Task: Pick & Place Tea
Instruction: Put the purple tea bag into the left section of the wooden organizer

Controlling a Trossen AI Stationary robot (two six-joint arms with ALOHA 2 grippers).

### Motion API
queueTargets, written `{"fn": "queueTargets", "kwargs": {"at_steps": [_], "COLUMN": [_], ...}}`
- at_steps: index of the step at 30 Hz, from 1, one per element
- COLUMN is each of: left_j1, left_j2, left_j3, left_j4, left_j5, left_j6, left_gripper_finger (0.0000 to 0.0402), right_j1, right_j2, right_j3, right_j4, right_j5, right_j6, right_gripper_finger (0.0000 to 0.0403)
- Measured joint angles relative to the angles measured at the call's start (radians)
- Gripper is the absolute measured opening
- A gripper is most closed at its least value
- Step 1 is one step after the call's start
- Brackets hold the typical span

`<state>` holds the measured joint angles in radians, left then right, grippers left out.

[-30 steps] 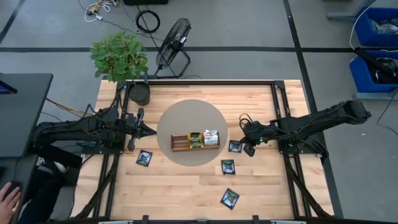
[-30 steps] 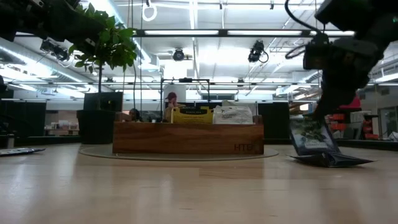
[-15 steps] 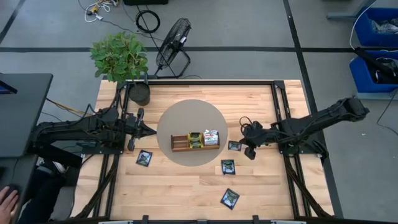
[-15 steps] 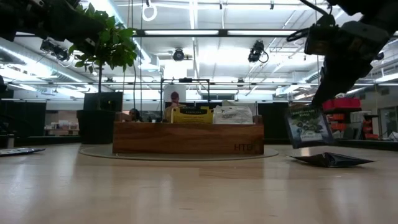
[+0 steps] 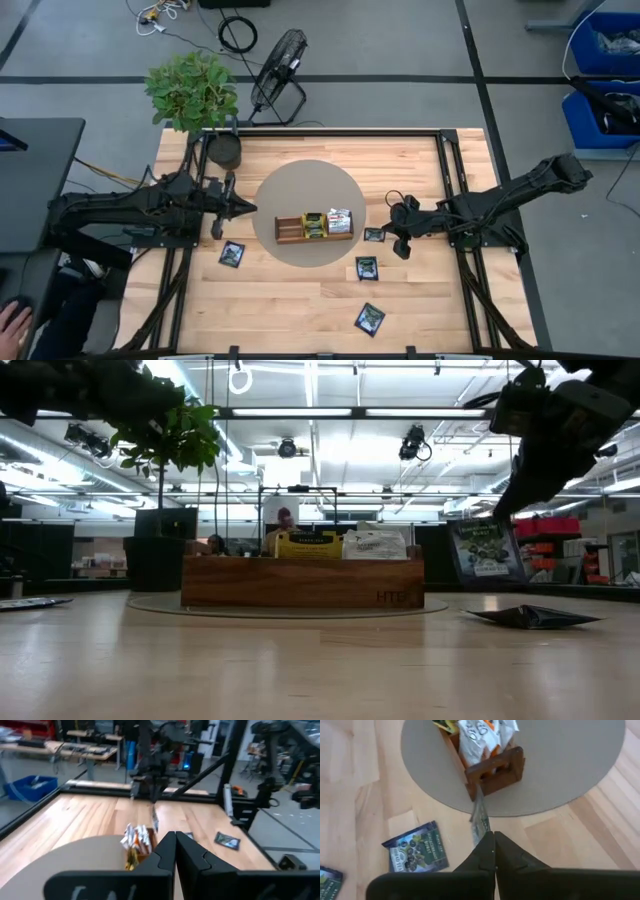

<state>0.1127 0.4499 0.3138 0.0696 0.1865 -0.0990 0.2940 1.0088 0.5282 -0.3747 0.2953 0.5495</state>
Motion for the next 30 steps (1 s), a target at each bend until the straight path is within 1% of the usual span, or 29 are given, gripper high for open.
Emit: {"fn": "queueTargets", "kwargs": {"at_steps": [5,9,11,14,18,21,26,30], "left_j1": [0.0,-0.001,-0.001,-0.001,0.0,-0.001,-0.001,-0.001], "left_j2": [0.103,0.185,0.222,0.277,0.35,0.39,0.439,0.489], "left_j3": [0.0,0.0,0.0,0.0,-0.001,-0.001,-0.001,-0.001], "left_j4": [0.067,0.164,0.211,0.269,0.346,0.399,0.49,0.564], "left_j5": [-0.013,-0.012,-0.01,-0.017,-0.04,-0.04,-0.041,-0.048], "left_j6": [-0.021,-0.021,-0.021,-0.033,-0.089,-0.104,-0.122,-0.133], "left_gripper_finger": [0.0014,0.002,0.0033,0.0064,0.0111,0.0137,0.0162,0.0172], "right_j1": [0.017,0.019,0.019,0.019,0.025,0.037,0.052,0.053], "right_j2": [-0.001,-0.003,-0.004,-0.004,-0.004,-0.004,-0.004,-0.001], "right_j3": [0.0,0.001,0.001,0.006,0.048,0.094,0.165,0.185], "right_j4": [0.021,0.032,0.046,0.066,0.035,0.014,-0.01,-0.004], "right_j5": [0.01,0.012,0.012,0.023,0.05,0.074,0.157,0.187], "right_j6": [-0.013,-0.017,-0.03,-0.057,-0.09,-0.131,-0.197,-0.235], "right_gripper_finger": [0.0,0.0,0.0,0.0,0.0,0.0,0.0,0.0]}}
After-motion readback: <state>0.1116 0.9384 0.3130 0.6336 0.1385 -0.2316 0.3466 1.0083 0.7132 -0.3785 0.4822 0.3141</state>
